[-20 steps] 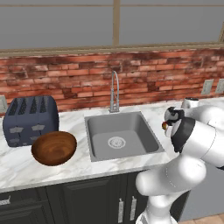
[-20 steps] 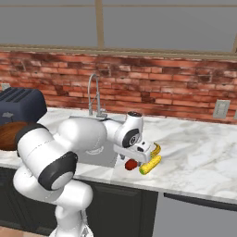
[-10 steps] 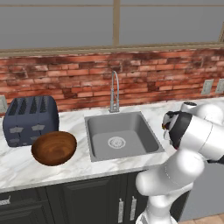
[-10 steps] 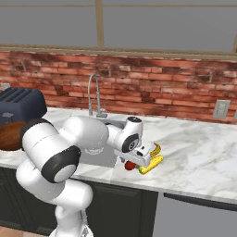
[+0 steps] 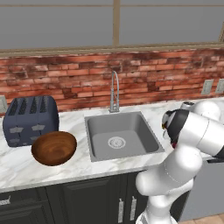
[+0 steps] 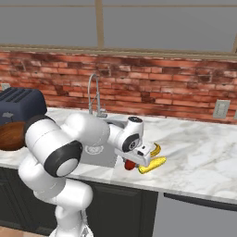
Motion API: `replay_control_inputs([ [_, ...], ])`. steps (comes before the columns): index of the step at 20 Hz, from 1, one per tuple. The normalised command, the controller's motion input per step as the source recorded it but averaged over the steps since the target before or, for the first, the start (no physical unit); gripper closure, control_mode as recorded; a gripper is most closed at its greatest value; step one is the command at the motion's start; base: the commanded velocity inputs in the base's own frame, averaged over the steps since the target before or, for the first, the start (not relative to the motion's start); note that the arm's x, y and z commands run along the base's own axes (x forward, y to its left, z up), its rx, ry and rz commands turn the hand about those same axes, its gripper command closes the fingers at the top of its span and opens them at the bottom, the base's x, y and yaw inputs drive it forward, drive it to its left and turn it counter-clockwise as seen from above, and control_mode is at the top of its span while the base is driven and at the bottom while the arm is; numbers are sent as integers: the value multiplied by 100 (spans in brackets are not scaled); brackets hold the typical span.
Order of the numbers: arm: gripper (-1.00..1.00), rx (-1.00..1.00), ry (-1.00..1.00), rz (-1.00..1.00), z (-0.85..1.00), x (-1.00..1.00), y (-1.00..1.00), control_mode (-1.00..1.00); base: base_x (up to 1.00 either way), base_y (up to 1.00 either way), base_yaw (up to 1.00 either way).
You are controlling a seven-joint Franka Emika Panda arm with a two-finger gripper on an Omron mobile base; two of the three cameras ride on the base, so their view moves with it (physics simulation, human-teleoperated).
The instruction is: There is a mixed pile of frozen fruits and vegetables on the counter. Locate all the frozen vegetables and place the items in a bowl on the counter. Take all the frozen fruits and defrost them in a running sink.
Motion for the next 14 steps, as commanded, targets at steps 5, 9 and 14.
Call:
replay_control_inputs([
  [5,100,0,0,0,18,0,6,-100,0,0,0],
  [9,100,0,-6,0,46,0,13,-100,0,0,0],
  [14,100,0,-2,3,41,0,23,-100,0,0,0],
])
